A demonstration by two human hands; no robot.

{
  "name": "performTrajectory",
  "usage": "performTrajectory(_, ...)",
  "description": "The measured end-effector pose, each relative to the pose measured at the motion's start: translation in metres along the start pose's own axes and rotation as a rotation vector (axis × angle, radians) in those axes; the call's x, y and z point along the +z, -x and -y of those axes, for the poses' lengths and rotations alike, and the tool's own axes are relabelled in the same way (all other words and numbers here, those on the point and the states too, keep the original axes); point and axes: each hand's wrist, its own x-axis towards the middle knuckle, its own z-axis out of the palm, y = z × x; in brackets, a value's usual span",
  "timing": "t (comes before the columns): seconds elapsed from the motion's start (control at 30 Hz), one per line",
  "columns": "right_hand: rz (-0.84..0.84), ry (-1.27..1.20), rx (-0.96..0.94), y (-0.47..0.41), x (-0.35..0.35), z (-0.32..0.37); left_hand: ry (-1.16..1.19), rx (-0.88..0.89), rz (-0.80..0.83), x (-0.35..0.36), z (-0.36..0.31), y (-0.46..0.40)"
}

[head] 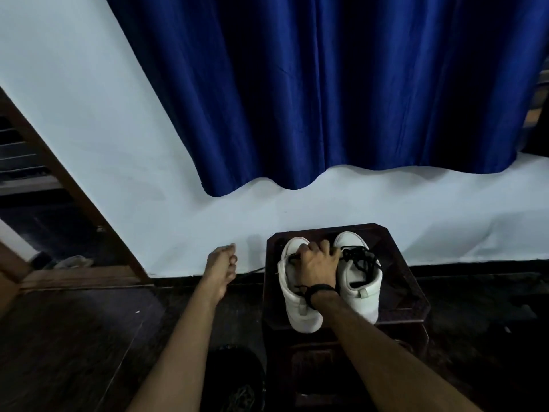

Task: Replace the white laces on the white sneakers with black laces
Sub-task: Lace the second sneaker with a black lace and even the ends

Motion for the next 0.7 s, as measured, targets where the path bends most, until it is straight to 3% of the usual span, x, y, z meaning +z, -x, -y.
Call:
performTrajectory(0.1, 0.035, -0.044, 0.013, 0.000, 0.000, 0.000, -0.862, 0.103, 0.066, -0.007, 0.010, 0.001)
performTrajectory(0.17, 0.051, -0.071, 0.017, 0.001, -0.001, -0.001, -1.077, 0.148, 0.133, 0.003, 0.025, 0.001)
performTrajectory(0.23, 0.058, -0.086, 0.003, 0.001, -0.003, -0.002, -1.026, 0.327, 0.156, 0.021, 0.036, 0.004)
performTrajectory(0.27, 0.071, -0.088, -0.007, 0.002, -0.004, -0.002, -0.892, 0.384, 0.183, 0.032, 0.040, 0.007)
performTrajectory(0.37, 0.101, -0.096, -0.005, 0.002, -0.006, -0.001, -0.558, 0.355, 0.238, 0.061, 0.044, 0.013)
performTrajectory(0.47, 0.055, -0.119, 0.016, 0.001, -0.008, -0.002, -0.536, 0.330, 0.210, 0.074, 0.049, 0.009)
performTrajectory(0.6, 0.094, -0.156, 0.043, -0.001, -0.007, -0.004, -0.612, 0.415, -0.069, 0.061, 0.037, 0.012)
performTrajectory(0.7, 0.089, -0.220, 0.061, 0.000, -0.006, -0.005, -0.439, 0.288, -0.423, 0.027, 0.028, 0.008)
